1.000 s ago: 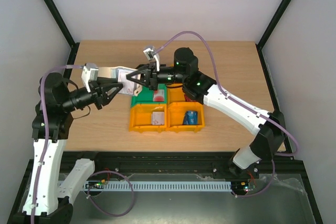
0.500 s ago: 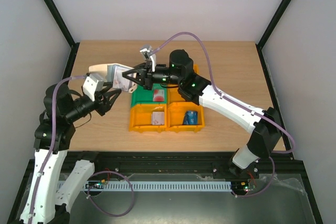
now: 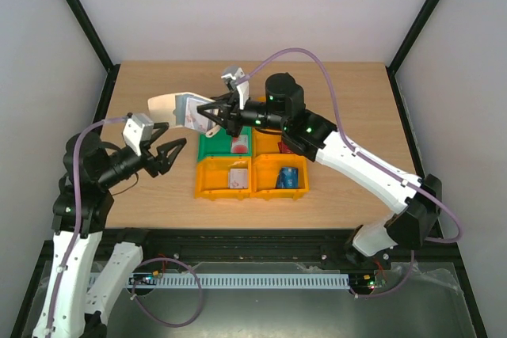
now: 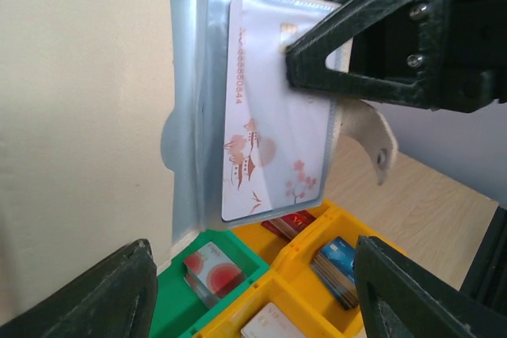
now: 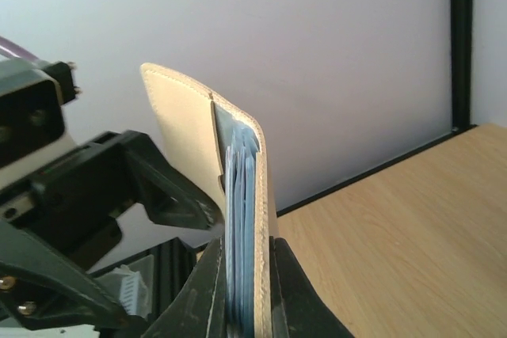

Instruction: Take the credit cards out of the card holder

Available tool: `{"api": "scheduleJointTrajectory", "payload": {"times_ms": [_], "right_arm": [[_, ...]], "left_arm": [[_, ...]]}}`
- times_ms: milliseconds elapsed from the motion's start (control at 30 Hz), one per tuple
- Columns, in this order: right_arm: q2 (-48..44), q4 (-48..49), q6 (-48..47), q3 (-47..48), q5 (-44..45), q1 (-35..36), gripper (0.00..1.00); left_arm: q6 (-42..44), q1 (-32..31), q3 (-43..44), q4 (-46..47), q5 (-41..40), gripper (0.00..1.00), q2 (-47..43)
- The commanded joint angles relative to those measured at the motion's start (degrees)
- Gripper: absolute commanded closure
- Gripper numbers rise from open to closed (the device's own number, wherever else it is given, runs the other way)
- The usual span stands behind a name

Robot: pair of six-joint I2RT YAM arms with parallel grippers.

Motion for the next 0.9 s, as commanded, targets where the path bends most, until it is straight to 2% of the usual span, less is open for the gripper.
{"api": "scheduleJointTrajectory", "payload": {"times_ms": [0, 167, 367, 533, 600, 667, 767, 867], "right_arm": [[-3.2, -6.0, -4.2, 2.3, 5.5, -0.1, 0.98], [-3.6, -5.2, -4.3, 2.1, 3.4, -0.1, 0.98], [-1.3, -1.7, -3.2, 2.2, -11.1, 0.0, 0.98], [-2.7, -2.9, -7.6, 0.2, -17.6, 0.2, 0.98], [-3.6, -3.3, -8.9, -0.9, -16.9, 0.2, 0.98], [-3.6, -2.4, -8.4, -1.4, -16.9, 0.2, 0.98], [-2.5, -0.2, -6.9, -1.2, -19.0, 1.2, 0.98], [-1.9, 0.2, -8.3, -0.8, -18.8, 2.5, 0.98]], "left_arm": [[-1.8, 1.2, 0.6, 2.7, 3.7, 0.31, -2.4], [-1.3, 2.0, -3.4, 4.5, 0.6, 0.31, -4.2], [-1.9, 1.8, -6.6, 8.8, -0.5, 0.42, -4.3], [-0.2, 1.8, -5.2, 8.5, -2.1, 0.42, -4.0], [2.0, 1.9, -5.1, 6.7, 0.7, 0.40, -4.4], [4.0, 1.9, -5.6, 5.6, 6.8, 0.39, -4.9], [3.0, 1.9, -6.6, 6.9, 16.5, 0.36, -5.0], [0.8, 1.7, -7.2, 9.2, 21.4, 0.34, -4.8]]}}
